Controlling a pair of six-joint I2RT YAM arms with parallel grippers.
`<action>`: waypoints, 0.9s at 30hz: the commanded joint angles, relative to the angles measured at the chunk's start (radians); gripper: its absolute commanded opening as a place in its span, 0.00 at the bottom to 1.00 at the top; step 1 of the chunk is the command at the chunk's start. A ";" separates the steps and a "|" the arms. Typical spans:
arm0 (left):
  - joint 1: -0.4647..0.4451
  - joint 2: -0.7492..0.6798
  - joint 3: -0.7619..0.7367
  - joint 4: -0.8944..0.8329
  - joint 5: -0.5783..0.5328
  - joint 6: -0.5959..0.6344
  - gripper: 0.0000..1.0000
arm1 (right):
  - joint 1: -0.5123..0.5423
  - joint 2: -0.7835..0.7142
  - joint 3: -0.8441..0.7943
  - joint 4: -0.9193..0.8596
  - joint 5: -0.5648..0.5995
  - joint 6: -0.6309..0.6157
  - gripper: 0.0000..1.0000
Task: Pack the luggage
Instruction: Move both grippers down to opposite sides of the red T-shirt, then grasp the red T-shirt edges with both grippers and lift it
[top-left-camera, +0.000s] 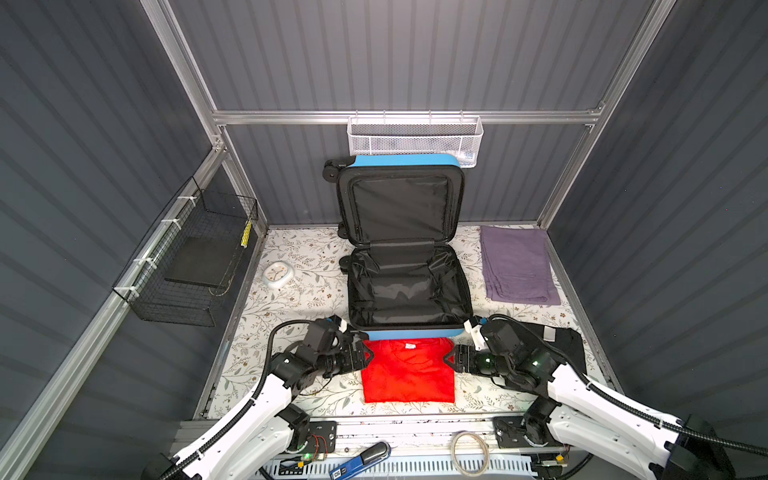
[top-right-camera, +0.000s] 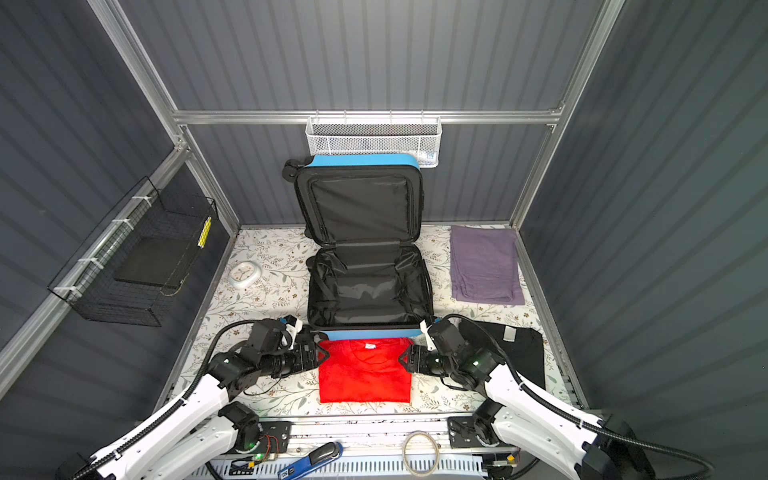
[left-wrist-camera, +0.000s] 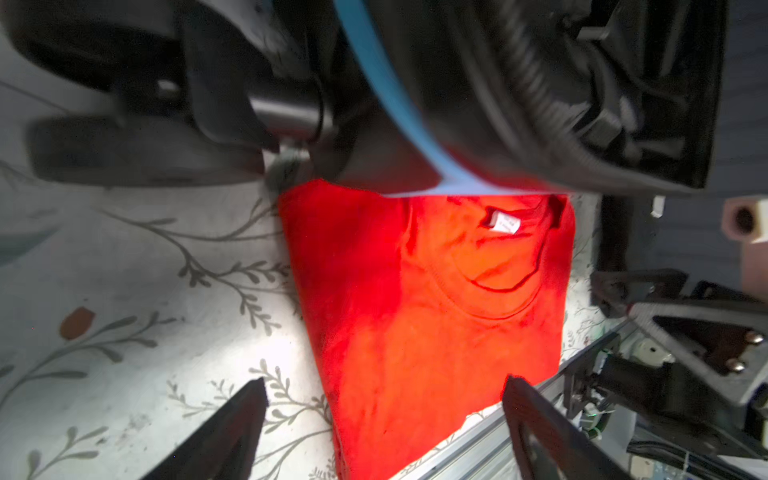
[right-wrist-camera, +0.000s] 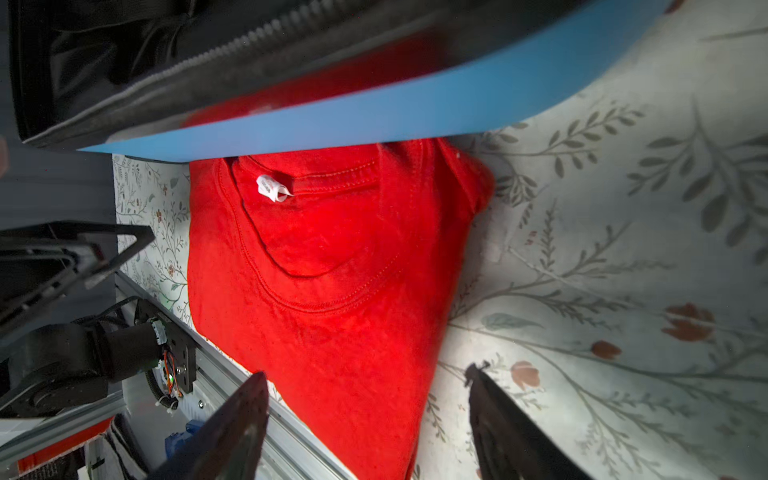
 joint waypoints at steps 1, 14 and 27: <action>-0.061 -0.005 -0.040 0.057 -0.090 -0.075 0.90 | 0.009 -0.014 -0.042 0.047 0.025 0.046 0.74; -0.183 0.114 -0.114 0.232 -0.144 -0.115 0.82 | 0.013 0.036 -0.092 0.116 0.007 0.063 0.70; -0.227 0.187 -0.151 0.350 -0.141 -0.147 0.76 | 0.016 0.145 -0.105 0.226 -0.052 0.056 0.69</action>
